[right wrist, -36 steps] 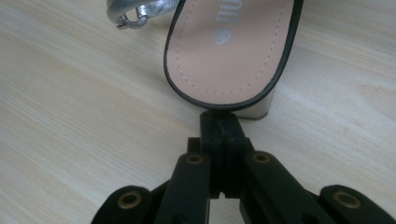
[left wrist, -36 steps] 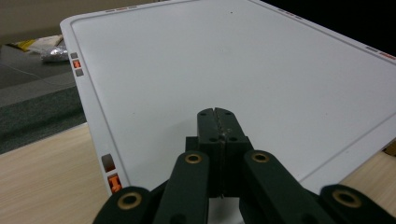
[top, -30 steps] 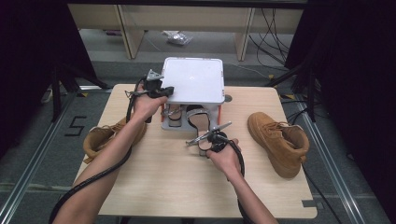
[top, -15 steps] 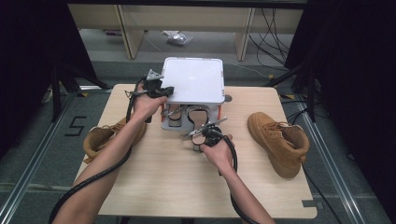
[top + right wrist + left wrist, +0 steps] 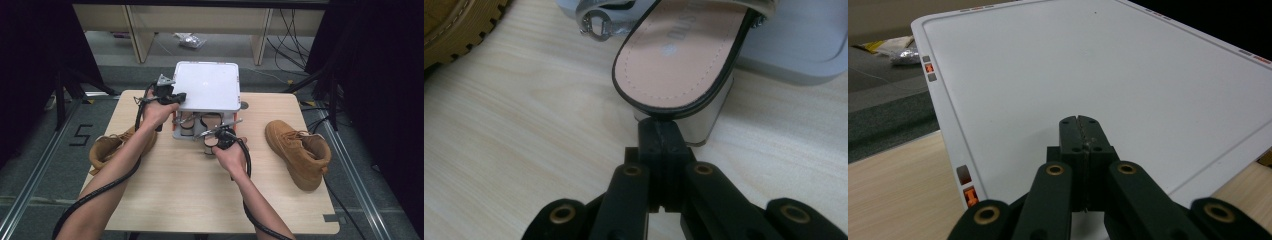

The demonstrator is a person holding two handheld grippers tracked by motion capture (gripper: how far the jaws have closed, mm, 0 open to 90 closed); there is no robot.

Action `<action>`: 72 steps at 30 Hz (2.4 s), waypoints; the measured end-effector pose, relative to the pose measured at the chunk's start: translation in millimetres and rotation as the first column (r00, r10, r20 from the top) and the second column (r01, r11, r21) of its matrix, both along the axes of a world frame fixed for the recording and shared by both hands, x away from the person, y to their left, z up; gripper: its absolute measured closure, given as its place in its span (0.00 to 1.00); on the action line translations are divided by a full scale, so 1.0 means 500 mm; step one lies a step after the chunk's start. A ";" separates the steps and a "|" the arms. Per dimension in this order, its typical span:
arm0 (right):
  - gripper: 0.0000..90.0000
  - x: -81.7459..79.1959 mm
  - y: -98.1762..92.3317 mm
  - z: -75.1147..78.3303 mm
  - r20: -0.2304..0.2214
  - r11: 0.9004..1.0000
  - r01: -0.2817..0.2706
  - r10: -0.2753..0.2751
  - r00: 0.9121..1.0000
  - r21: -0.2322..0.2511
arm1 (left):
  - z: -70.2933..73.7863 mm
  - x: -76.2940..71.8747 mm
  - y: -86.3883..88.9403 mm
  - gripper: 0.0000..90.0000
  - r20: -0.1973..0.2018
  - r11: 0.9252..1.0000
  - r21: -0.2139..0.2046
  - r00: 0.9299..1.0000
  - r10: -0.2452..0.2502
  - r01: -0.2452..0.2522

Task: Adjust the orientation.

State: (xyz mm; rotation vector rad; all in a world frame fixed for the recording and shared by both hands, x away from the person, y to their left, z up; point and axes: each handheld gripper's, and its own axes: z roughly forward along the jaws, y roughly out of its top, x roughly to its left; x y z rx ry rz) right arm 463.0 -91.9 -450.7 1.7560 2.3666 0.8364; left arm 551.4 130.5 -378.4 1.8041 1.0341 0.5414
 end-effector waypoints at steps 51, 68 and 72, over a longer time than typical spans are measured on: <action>1.00 0.050 -0.001 -0.012 0.116 0.993 0.114 -0.116 0.986 0.028 | 0.000 0.000 0.000 1.00 0.003 1.000 0.007 1.000 -0.004 0.004; 1.00 0.078 0.001 -0.019 0.157 0.990 0.140 -0.141 0.978 0.018 | 0.001 0.000 -0.001 1.00 0.002 1.000 0.007 1.000 -0.004 0.004; 1.00 0.081 0.003 -0.018 0.159 0.987 0.158 -0.159 0.974 0.019 | 0.000 0.000 -0.001 1.00 0.003 1.000 0.007 1.000 -0.003 0.003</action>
